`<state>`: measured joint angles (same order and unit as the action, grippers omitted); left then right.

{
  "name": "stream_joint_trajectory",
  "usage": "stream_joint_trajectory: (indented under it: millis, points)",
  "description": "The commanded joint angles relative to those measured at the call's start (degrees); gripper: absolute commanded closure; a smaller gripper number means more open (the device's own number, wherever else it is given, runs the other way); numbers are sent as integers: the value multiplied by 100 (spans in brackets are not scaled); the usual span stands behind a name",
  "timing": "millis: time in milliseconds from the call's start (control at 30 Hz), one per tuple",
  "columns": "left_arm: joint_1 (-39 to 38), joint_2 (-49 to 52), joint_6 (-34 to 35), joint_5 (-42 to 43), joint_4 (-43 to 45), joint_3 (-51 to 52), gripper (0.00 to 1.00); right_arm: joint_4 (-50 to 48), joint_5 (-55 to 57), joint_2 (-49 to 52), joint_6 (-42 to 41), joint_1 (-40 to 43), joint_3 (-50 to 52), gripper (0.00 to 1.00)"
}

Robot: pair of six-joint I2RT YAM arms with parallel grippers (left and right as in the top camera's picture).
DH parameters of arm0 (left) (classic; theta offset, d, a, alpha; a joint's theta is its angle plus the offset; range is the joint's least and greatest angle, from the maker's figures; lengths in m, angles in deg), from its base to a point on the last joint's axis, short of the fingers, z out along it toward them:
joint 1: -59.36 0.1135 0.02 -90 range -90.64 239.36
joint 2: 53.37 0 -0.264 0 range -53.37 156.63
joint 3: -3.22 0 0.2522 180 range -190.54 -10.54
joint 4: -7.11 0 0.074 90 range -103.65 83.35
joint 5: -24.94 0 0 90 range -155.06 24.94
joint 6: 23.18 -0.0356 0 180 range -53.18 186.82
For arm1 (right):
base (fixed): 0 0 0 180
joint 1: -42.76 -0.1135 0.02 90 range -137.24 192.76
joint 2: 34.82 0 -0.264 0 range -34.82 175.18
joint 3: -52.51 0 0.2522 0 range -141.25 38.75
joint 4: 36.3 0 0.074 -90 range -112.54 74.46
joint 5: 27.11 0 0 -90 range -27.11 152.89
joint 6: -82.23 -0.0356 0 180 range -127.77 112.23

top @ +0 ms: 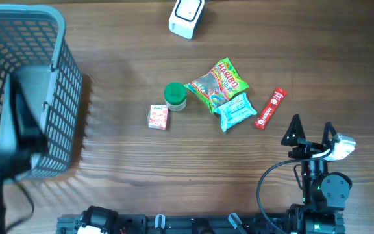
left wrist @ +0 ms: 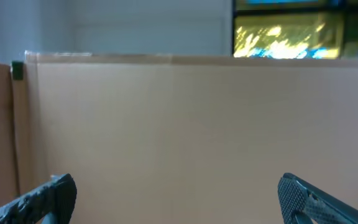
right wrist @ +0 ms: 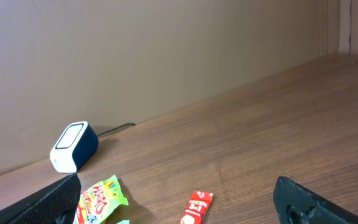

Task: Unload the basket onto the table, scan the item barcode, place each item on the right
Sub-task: 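Carry the Nescafe stick out and drop it on the right, then retract the left arm and reach the right gripper toward the bottle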

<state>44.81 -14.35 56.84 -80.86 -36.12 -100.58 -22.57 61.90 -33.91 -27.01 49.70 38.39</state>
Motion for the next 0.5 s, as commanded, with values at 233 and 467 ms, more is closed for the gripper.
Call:
stream_joint_trajectory:
  millis: [233,467]
  points:
    - [590,-1023,450,-286,297,601,0,-68,-785,11,-2614,4,7,0]
    - [1311,-1906,531,-107,1209,2020,0,-1880,-3912,120,-3025,-2,-109,1]
